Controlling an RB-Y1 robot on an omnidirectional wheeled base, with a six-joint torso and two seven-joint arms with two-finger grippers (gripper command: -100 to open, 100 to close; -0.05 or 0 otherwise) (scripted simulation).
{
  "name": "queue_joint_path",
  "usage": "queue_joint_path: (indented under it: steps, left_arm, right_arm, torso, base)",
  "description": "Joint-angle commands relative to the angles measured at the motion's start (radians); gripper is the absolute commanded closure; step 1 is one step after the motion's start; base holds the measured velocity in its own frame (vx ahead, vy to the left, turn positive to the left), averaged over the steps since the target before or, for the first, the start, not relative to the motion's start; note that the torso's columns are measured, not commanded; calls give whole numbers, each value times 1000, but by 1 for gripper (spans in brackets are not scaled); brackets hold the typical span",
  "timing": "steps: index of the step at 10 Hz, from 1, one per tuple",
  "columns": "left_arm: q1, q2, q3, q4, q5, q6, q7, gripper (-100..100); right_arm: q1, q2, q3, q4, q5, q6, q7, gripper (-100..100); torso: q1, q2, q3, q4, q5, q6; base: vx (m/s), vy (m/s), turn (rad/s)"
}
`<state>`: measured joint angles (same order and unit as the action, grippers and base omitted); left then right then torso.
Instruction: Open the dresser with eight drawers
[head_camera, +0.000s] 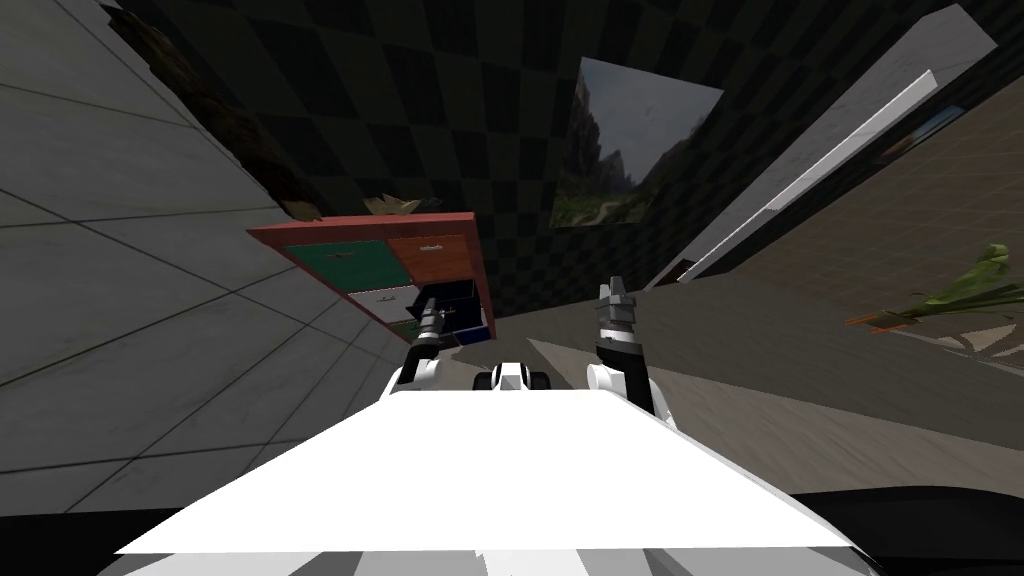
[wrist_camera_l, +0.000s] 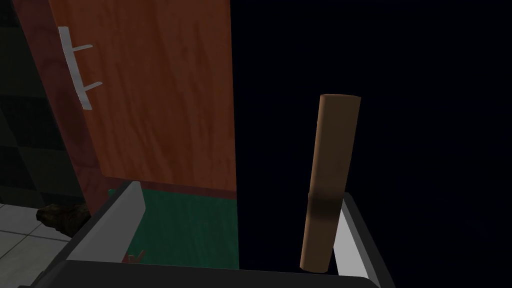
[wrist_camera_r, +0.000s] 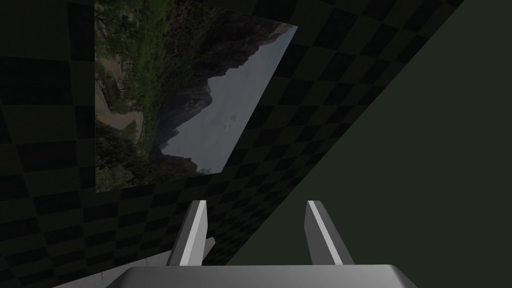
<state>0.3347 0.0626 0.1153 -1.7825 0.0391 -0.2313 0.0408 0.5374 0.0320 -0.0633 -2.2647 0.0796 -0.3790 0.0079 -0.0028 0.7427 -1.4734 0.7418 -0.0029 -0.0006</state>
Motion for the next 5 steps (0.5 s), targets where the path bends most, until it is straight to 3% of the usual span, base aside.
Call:
queue_joint_path:
  steps: [1,5]
  left_arm:
    - [1,0,0,2,0,1,0,0]
    - [3,-1,-1,6,0,4,0,0]
  right_arm:
    - [0,0,0,0,0,0,0,0]
    - [0,0,0,0,0,0,0,0]
  torso:
    - [1,-1,-1,-1,1,0]
    - [2,-4,-2,-3,2,1]
  base:
    - [0,0,0]
    - [0,0,0]
